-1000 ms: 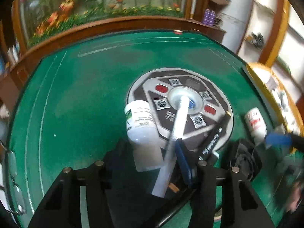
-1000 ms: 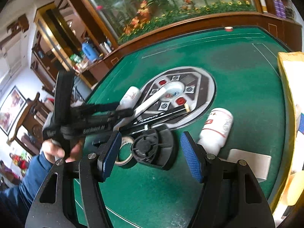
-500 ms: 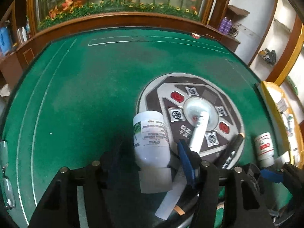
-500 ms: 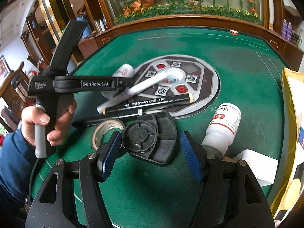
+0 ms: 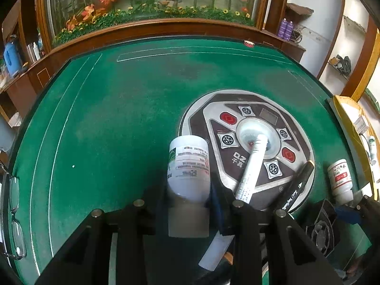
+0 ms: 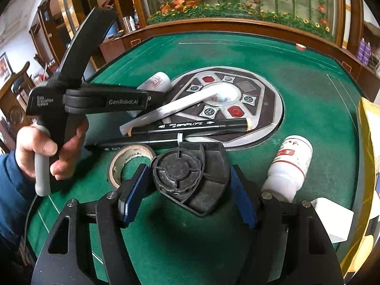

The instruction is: Organize rigid objects

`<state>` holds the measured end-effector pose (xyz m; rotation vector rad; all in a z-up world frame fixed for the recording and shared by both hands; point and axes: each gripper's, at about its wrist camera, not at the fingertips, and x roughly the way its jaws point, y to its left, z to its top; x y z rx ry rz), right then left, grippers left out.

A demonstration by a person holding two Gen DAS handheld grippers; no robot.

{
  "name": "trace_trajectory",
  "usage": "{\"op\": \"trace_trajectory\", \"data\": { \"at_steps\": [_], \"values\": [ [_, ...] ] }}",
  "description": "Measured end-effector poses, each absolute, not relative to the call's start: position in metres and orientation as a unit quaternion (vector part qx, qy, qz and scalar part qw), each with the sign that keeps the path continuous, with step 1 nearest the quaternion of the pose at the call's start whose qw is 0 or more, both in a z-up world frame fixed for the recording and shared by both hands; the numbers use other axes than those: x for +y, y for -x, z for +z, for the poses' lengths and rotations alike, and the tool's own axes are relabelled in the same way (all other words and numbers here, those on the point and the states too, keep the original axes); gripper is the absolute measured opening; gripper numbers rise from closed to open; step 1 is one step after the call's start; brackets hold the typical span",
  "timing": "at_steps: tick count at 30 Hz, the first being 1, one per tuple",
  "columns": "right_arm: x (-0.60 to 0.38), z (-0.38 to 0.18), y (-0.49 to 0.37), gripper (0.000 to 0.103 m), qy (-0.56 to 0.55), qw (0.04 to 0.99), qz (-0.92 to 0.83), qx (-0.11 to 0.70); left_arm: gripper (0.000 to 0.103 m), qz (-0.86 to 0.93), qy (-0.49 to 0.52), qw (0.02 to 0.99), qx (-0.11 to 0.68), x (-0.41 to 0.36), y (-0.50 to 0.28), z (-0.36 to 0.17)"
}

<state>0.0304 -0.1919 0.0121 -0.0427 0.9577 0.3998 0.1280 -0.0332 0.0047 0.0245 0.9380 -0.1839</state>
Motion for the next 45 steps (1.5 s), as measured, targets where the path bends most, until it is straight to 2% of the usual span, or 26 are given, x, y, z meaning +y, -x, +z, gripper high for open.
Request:
{"op": "trace_trajectory", "data": {
  "at_steps": [8, 13, 14, 25, 33, 45],
  "values": [
    [-0.193, 0.011, -0.030, 0.071, 0.011, 0.870, 0.193, 0.454, 0.034, -0.080, -0.029, 0.895, 0.437, -0.039, -0.124, 0.003],
    [-0.199, 0.013, -0.028, 0.068, 0.001, 0.872, 0.193, 0.450, 0.034, -0.083, -0.016, 0.894, 0.439, -0.036, -0.121, 0.004],
    [-0.202, 0.015, -0.028, 0.064, -0.008, 0.874, 0.194, 0.445, 0.034, -0.084, -0.011, 0.894, 0.440, -0.036, -0.121, 0.005],
    [-0.213, 0.022, -0.027, 0.064, -0.030, 0.884, 0.185, 0.429, 0.034, -0.086, 0.002, 0.900, 0.427, -0.032, -0.114, 0.014],
    [-0.217, 0.026, -0.025, 0.064, -0.038, 0.889, 0.182, 0.418, 0.034, -0.089, -0.006, 0.917, 0.389, -0.043, -0.097, 0.036],
    [-0.236, 0.042, -0.020, 0.064, -0.069, 0.906, 0.164, 0.383, 0.034, -0.081, -0.082, 0.942, 0.316, -0.083, -0.064, 0.050]
  ]
}}
